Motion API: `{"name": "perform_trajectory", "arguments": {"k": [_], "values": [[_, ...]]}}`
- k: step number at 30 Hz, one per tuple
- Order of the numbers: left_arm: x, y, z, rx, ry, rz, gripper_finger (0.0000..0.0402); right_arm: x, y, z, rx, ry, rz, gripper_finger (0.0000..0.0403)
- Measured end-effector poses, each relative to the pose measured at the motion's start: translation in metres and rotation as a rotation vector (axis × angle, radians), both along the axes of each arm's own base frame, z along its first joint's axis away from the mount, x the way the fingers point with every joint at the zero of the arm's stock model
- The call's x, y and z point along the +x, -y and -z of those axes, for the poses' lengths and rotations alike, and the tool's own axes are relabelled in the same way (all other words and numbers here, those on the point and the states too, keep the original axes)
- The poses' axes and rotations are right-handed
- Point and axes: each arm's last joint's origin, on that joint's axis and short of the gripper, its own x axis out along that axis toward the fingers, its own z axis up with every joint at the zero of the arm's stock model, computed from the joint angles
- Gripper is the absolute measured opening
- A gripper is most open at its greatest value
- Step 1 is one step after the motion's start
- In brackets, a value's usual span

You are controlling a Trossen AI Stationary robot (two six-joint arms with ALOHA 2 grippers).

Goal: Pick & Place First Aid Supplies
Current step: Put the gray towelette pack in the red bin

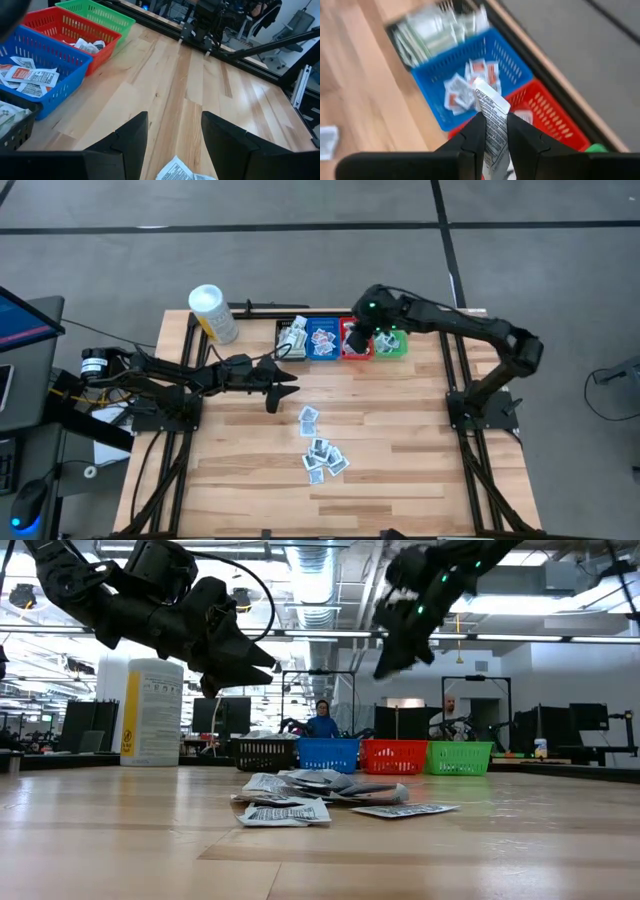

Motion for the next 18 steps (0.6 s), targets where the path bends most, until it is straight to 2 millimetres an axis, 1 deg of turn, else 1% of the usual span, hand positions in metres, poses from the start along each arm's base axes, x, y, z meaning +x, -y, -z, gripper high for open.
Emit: {"name": "perform_trajectory", "arguments": {"k": [4, 7, 10, 13, 18], "values": [[0.000, 0.003, 0.001, -0.009, -0.007, 0.009, 0.0186, 0.009, 0.006, 0.026, 0.041, -0.083, -0.003, 0.0067], [0.000, 0.004, 0.001, -0.024, -0.011, 0.011, 0.0186, 0.014, 0.008, 0.038, 0.056, -0.118, -0.006, 0.0069], [0.000, 0.004, 0.002, -0.024, -0.015, 0.011, 0.0186, 0.017, 0.010, 0.049, 0.064, -0.160, -0.015, 0.0081], [0.000, 0.004, 0.002, -0.024, -0.016, 0.011, 0.0186, 0.017, 0.010, 0.055, 0.069, -0.197, 0.000, 0.0103], [0.000, 0.004, 0.002, -0.025, -0.017, 0.010, 0.0186, 0.015, 0.003, 0.059, 0.060, -0.276, 0.003, 0.0152]]}}
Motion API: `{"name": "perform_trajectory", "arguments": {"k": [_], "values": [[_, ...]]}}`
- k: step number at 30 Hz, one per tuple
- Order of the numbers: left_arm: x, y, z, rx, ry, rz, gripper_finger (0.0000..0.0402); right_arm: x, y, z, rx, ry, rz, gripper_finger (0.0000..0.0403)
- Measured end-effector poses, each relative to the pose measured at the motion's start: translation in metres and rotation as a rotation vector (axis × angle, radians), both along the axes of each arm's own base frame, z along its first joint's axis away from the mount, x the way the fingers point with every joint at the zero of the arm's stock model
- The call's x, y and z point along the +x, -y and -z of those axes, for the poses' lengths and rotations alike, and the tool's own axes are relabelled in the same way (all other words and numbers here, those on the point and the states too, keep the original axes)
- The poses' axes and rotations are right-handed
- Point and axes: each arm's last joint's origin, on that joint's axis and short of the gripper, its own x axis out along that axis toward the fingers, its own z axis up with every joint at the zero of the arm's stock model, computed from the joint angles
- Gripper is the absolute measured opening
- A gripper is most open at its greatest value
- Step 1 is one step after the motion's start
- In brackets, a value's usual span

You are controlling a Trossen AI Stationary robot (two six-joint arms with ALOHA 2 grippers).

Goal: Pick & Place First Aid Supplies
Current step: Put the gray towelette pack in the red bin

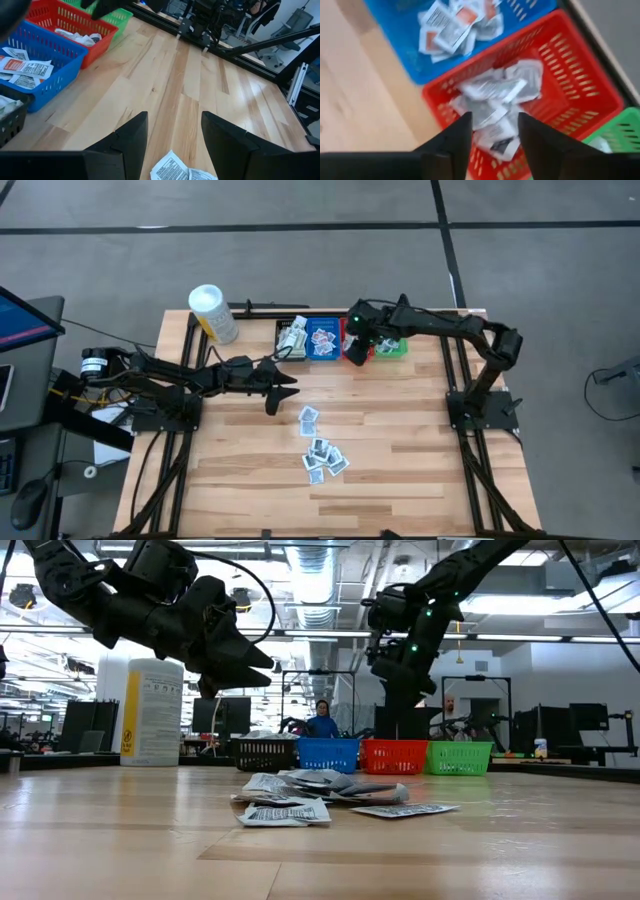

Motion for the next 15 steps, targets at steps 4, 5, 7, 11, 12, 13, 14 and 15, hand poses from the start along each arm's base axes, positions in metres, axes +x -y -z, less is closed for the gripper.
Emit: {"name": "perform_trajectory", "arguments": {"k": [4, 5, 7, 11, 12, 13, 14, 15], "values": [[0.000, 0.000, 0.000, -0.009, 0.001, -0.004, 0.0186, -0.002, -0.009, 0.001, 0.017, -0.054, -0.023, 0.0191], [0.000, 0.000, 0.000, -0.010, 0.001, -0.004, 0.0186, -0.002, -0.012, -0.001, 0.011, -0.058, -0.026, 0.0198], [0.000, 0.000, 0.000, -0.010, -0.001, -0.004, 0.0186, -0.001, -0.018, -0.006, -0.003, -0.049, -0.040, 0.0210], [0.000, 0.000, 0.001, -0.015, -0.010, 0.006, 0.0186, 0.000, -0.037, -0.025, -0.034, 0.012, -0.093, 0.0224], [0.000, 0.000, 0.001, -0.017, -0.014, 0.012, 0.0186, 0.000, -0.042, -0.029, -0.038, 0.022, -0.107, 0.0225], [-0.001, 0.001, 0.002, -0.020, -0.021, 0.021, 0.0186, -0.001, -0.048, -0.034, -0.043, 0.036, -0.121, 0.0225], [-0.001, 0.001, 0.003, -0.017, -0.032, 0.027, 0.0186, -0.001, -0.053, -0.039, -0.049, 0.054, -0.137, 0.0226], [-0.002, 0.001, 0.004, -0.014, -0.047, 0.032, 0.0186, -0.002, -0.059, -0.044, -0.053, 0.070, -0.150, 0.0225]]}}
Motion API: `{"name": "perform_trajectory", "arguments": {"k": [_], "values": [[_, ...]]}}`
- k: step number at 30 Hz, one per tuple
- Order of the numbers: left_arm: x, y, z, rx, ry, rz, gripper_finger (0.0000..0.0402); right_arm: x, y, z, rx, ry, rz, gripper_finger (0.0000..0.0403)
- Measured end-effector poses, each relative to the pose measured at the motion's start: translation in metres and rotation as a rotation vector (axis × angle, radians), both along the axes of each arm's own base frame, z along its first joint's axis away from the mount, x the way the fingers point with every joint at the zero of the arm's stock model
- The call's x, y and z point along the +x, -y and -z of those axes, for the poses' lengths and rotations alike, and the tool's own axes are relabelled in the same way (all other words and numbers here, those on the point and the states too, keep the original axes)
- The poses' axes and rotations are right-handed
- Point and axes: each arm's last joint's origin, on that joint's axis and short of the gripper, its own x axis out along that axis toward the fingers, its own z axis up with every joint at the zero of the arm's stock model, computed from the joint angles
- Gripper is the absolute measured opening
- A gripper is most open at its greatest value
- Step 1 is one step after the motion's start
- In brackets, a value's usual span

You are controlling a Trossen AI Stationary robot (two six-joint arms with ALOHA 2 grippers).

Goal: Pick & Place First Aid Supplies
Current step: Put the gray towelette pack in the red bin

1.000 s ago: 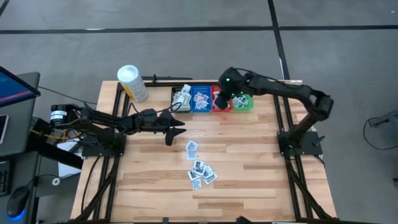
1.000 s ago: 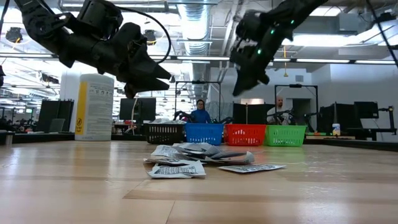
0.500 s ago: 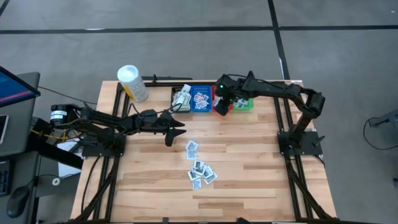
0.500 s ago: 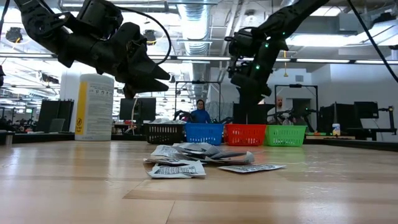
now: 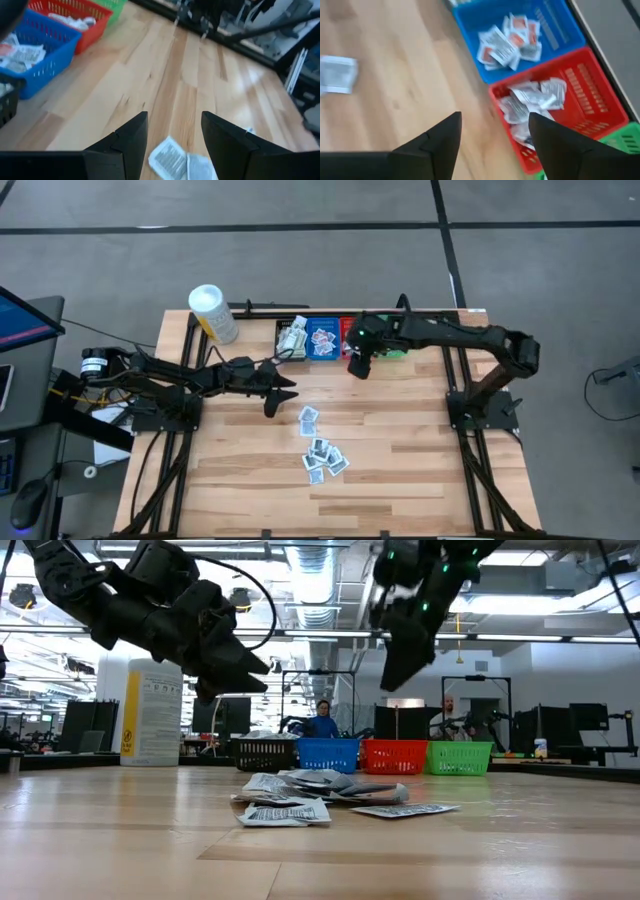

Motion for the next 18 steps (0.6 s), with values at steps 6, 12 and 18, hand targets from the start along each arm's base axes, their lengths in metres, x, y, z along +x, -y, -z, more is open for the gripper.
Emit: {"name": "perform_trajectory", "arguments": {"k": [6, 12, 18], "values": [[-0.001, 0.001, 0.003, 0.147, -0.032, 0.076, 0.0186, 0.000, -0.032, -0.017, 0.014, 0.071, -0.055, 0.0224], [0.000, 0.000, 0.005, 0.401, -0.046, 0.178, 0.0186, 0.011, -0.061, -0.014, 0.025, 0.097, -0.132, 0.0224], [0.009, -0.005, 0.034, 0.369, -0.168, 0.196, 0.0186, 0.020, -0.079, -0.007, 0.049, 0.102, -0.154, 0.0223]]}}
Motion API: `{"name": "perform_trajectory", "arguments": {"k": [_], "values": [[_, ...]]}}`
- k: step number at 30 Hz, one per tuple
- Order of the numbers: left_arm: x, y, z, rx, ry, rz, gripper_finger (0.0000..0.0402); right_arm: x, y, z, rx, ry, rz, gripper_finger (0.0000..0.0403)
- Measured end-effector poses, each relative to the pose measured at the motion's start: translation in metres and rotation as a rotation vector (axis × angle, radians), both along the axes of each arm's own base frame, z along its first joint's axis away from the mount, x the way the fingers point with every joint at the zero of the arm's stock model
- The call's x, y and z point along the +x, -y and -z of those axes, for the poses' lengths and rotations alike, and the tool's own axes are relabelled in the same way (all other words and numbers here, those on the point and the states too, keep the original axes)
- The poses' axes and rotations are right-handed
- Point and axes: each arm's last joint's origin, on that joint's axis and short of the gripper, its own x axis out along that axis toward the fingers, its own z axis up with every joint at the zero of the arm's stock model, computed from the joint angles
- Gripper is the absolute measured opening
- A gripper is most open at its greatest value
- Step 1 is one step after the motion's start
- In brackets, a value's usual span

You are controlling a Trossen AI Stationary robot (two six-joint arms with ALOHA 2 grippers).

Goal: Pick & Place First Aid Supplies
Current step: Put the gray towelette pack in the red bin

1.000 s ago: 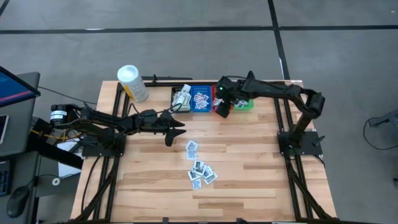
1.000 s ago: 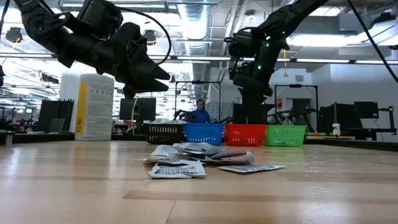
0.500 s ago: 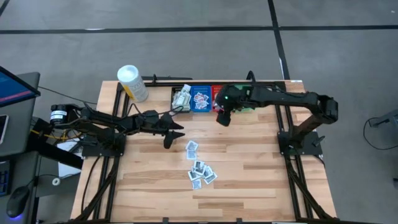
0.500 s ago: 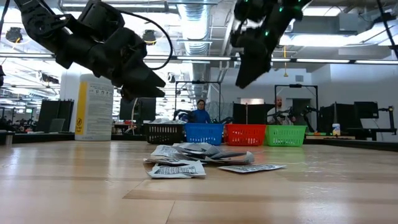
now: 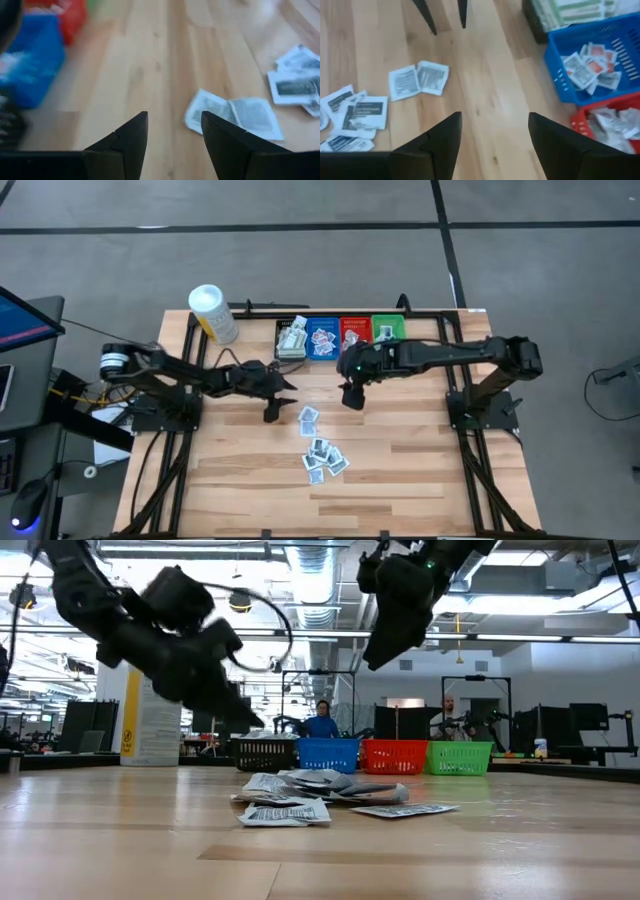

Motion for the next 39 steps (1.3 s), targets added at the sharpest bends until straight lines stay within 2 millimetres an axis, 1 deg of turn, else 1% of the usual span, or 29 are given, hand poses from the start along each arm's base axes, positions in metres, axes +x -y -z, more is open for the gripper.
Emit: {"name": "perform_trajectory", "arguments": {"k": [3, 8, 13, 20, 26, 31, 34, 39], "values": [[0.010, 0.002, 0.010, -0.031, -0.020, 0.055, 0.0186, 0.001, -0.004, 0.000, 0.003, 0.007, -0.004, 0.0222], [0.025, 0.004, 0.017, -0.041, 0.006, 0.089, 0.0186, 0.002, -0.005, -0.001, 0.001, 0.020, -0.007, 0.0219], [0.027, -0.003, 0.026, -0.053, -0.026, 0.058, 0.0186, 0.002, -0.005, -0.001, 0.005, 0.024, 0.001, 0.0215], [0.029, -0.003, 0.043, -0.112, -0.084, 0.079, 0.0186, 0.002, -0.004, -0.002, 0.004, 0.029, 0.003, 0.0215], [0.039, -0.003, 0.049, -0.124, -0.083, 0.075, 0.0186, 0.003, -0.004, -0.002, 0.000, 0.042, -0.001, 0.0214], [0.041, -0.004, 0.055, -0.129, -0.085, 0.077, 0.0185, 0.003, -0.004, -0.002, -0.001, 0.041, -0.003, 0.0214], [0.042, -0.002, 0.059, -0.129, -0.099, 0.078, 0.0168, 0.003, -0.004, -0.002, -0.002, 0.041, -0.004, 0.0214], [0.041, 0.000, 0.062, -0.122, -0.115, 0.067, 0.0106, 0.003, -0.004, -0.002, -0.002, 0.041, -0.004, 0.0214]]}}
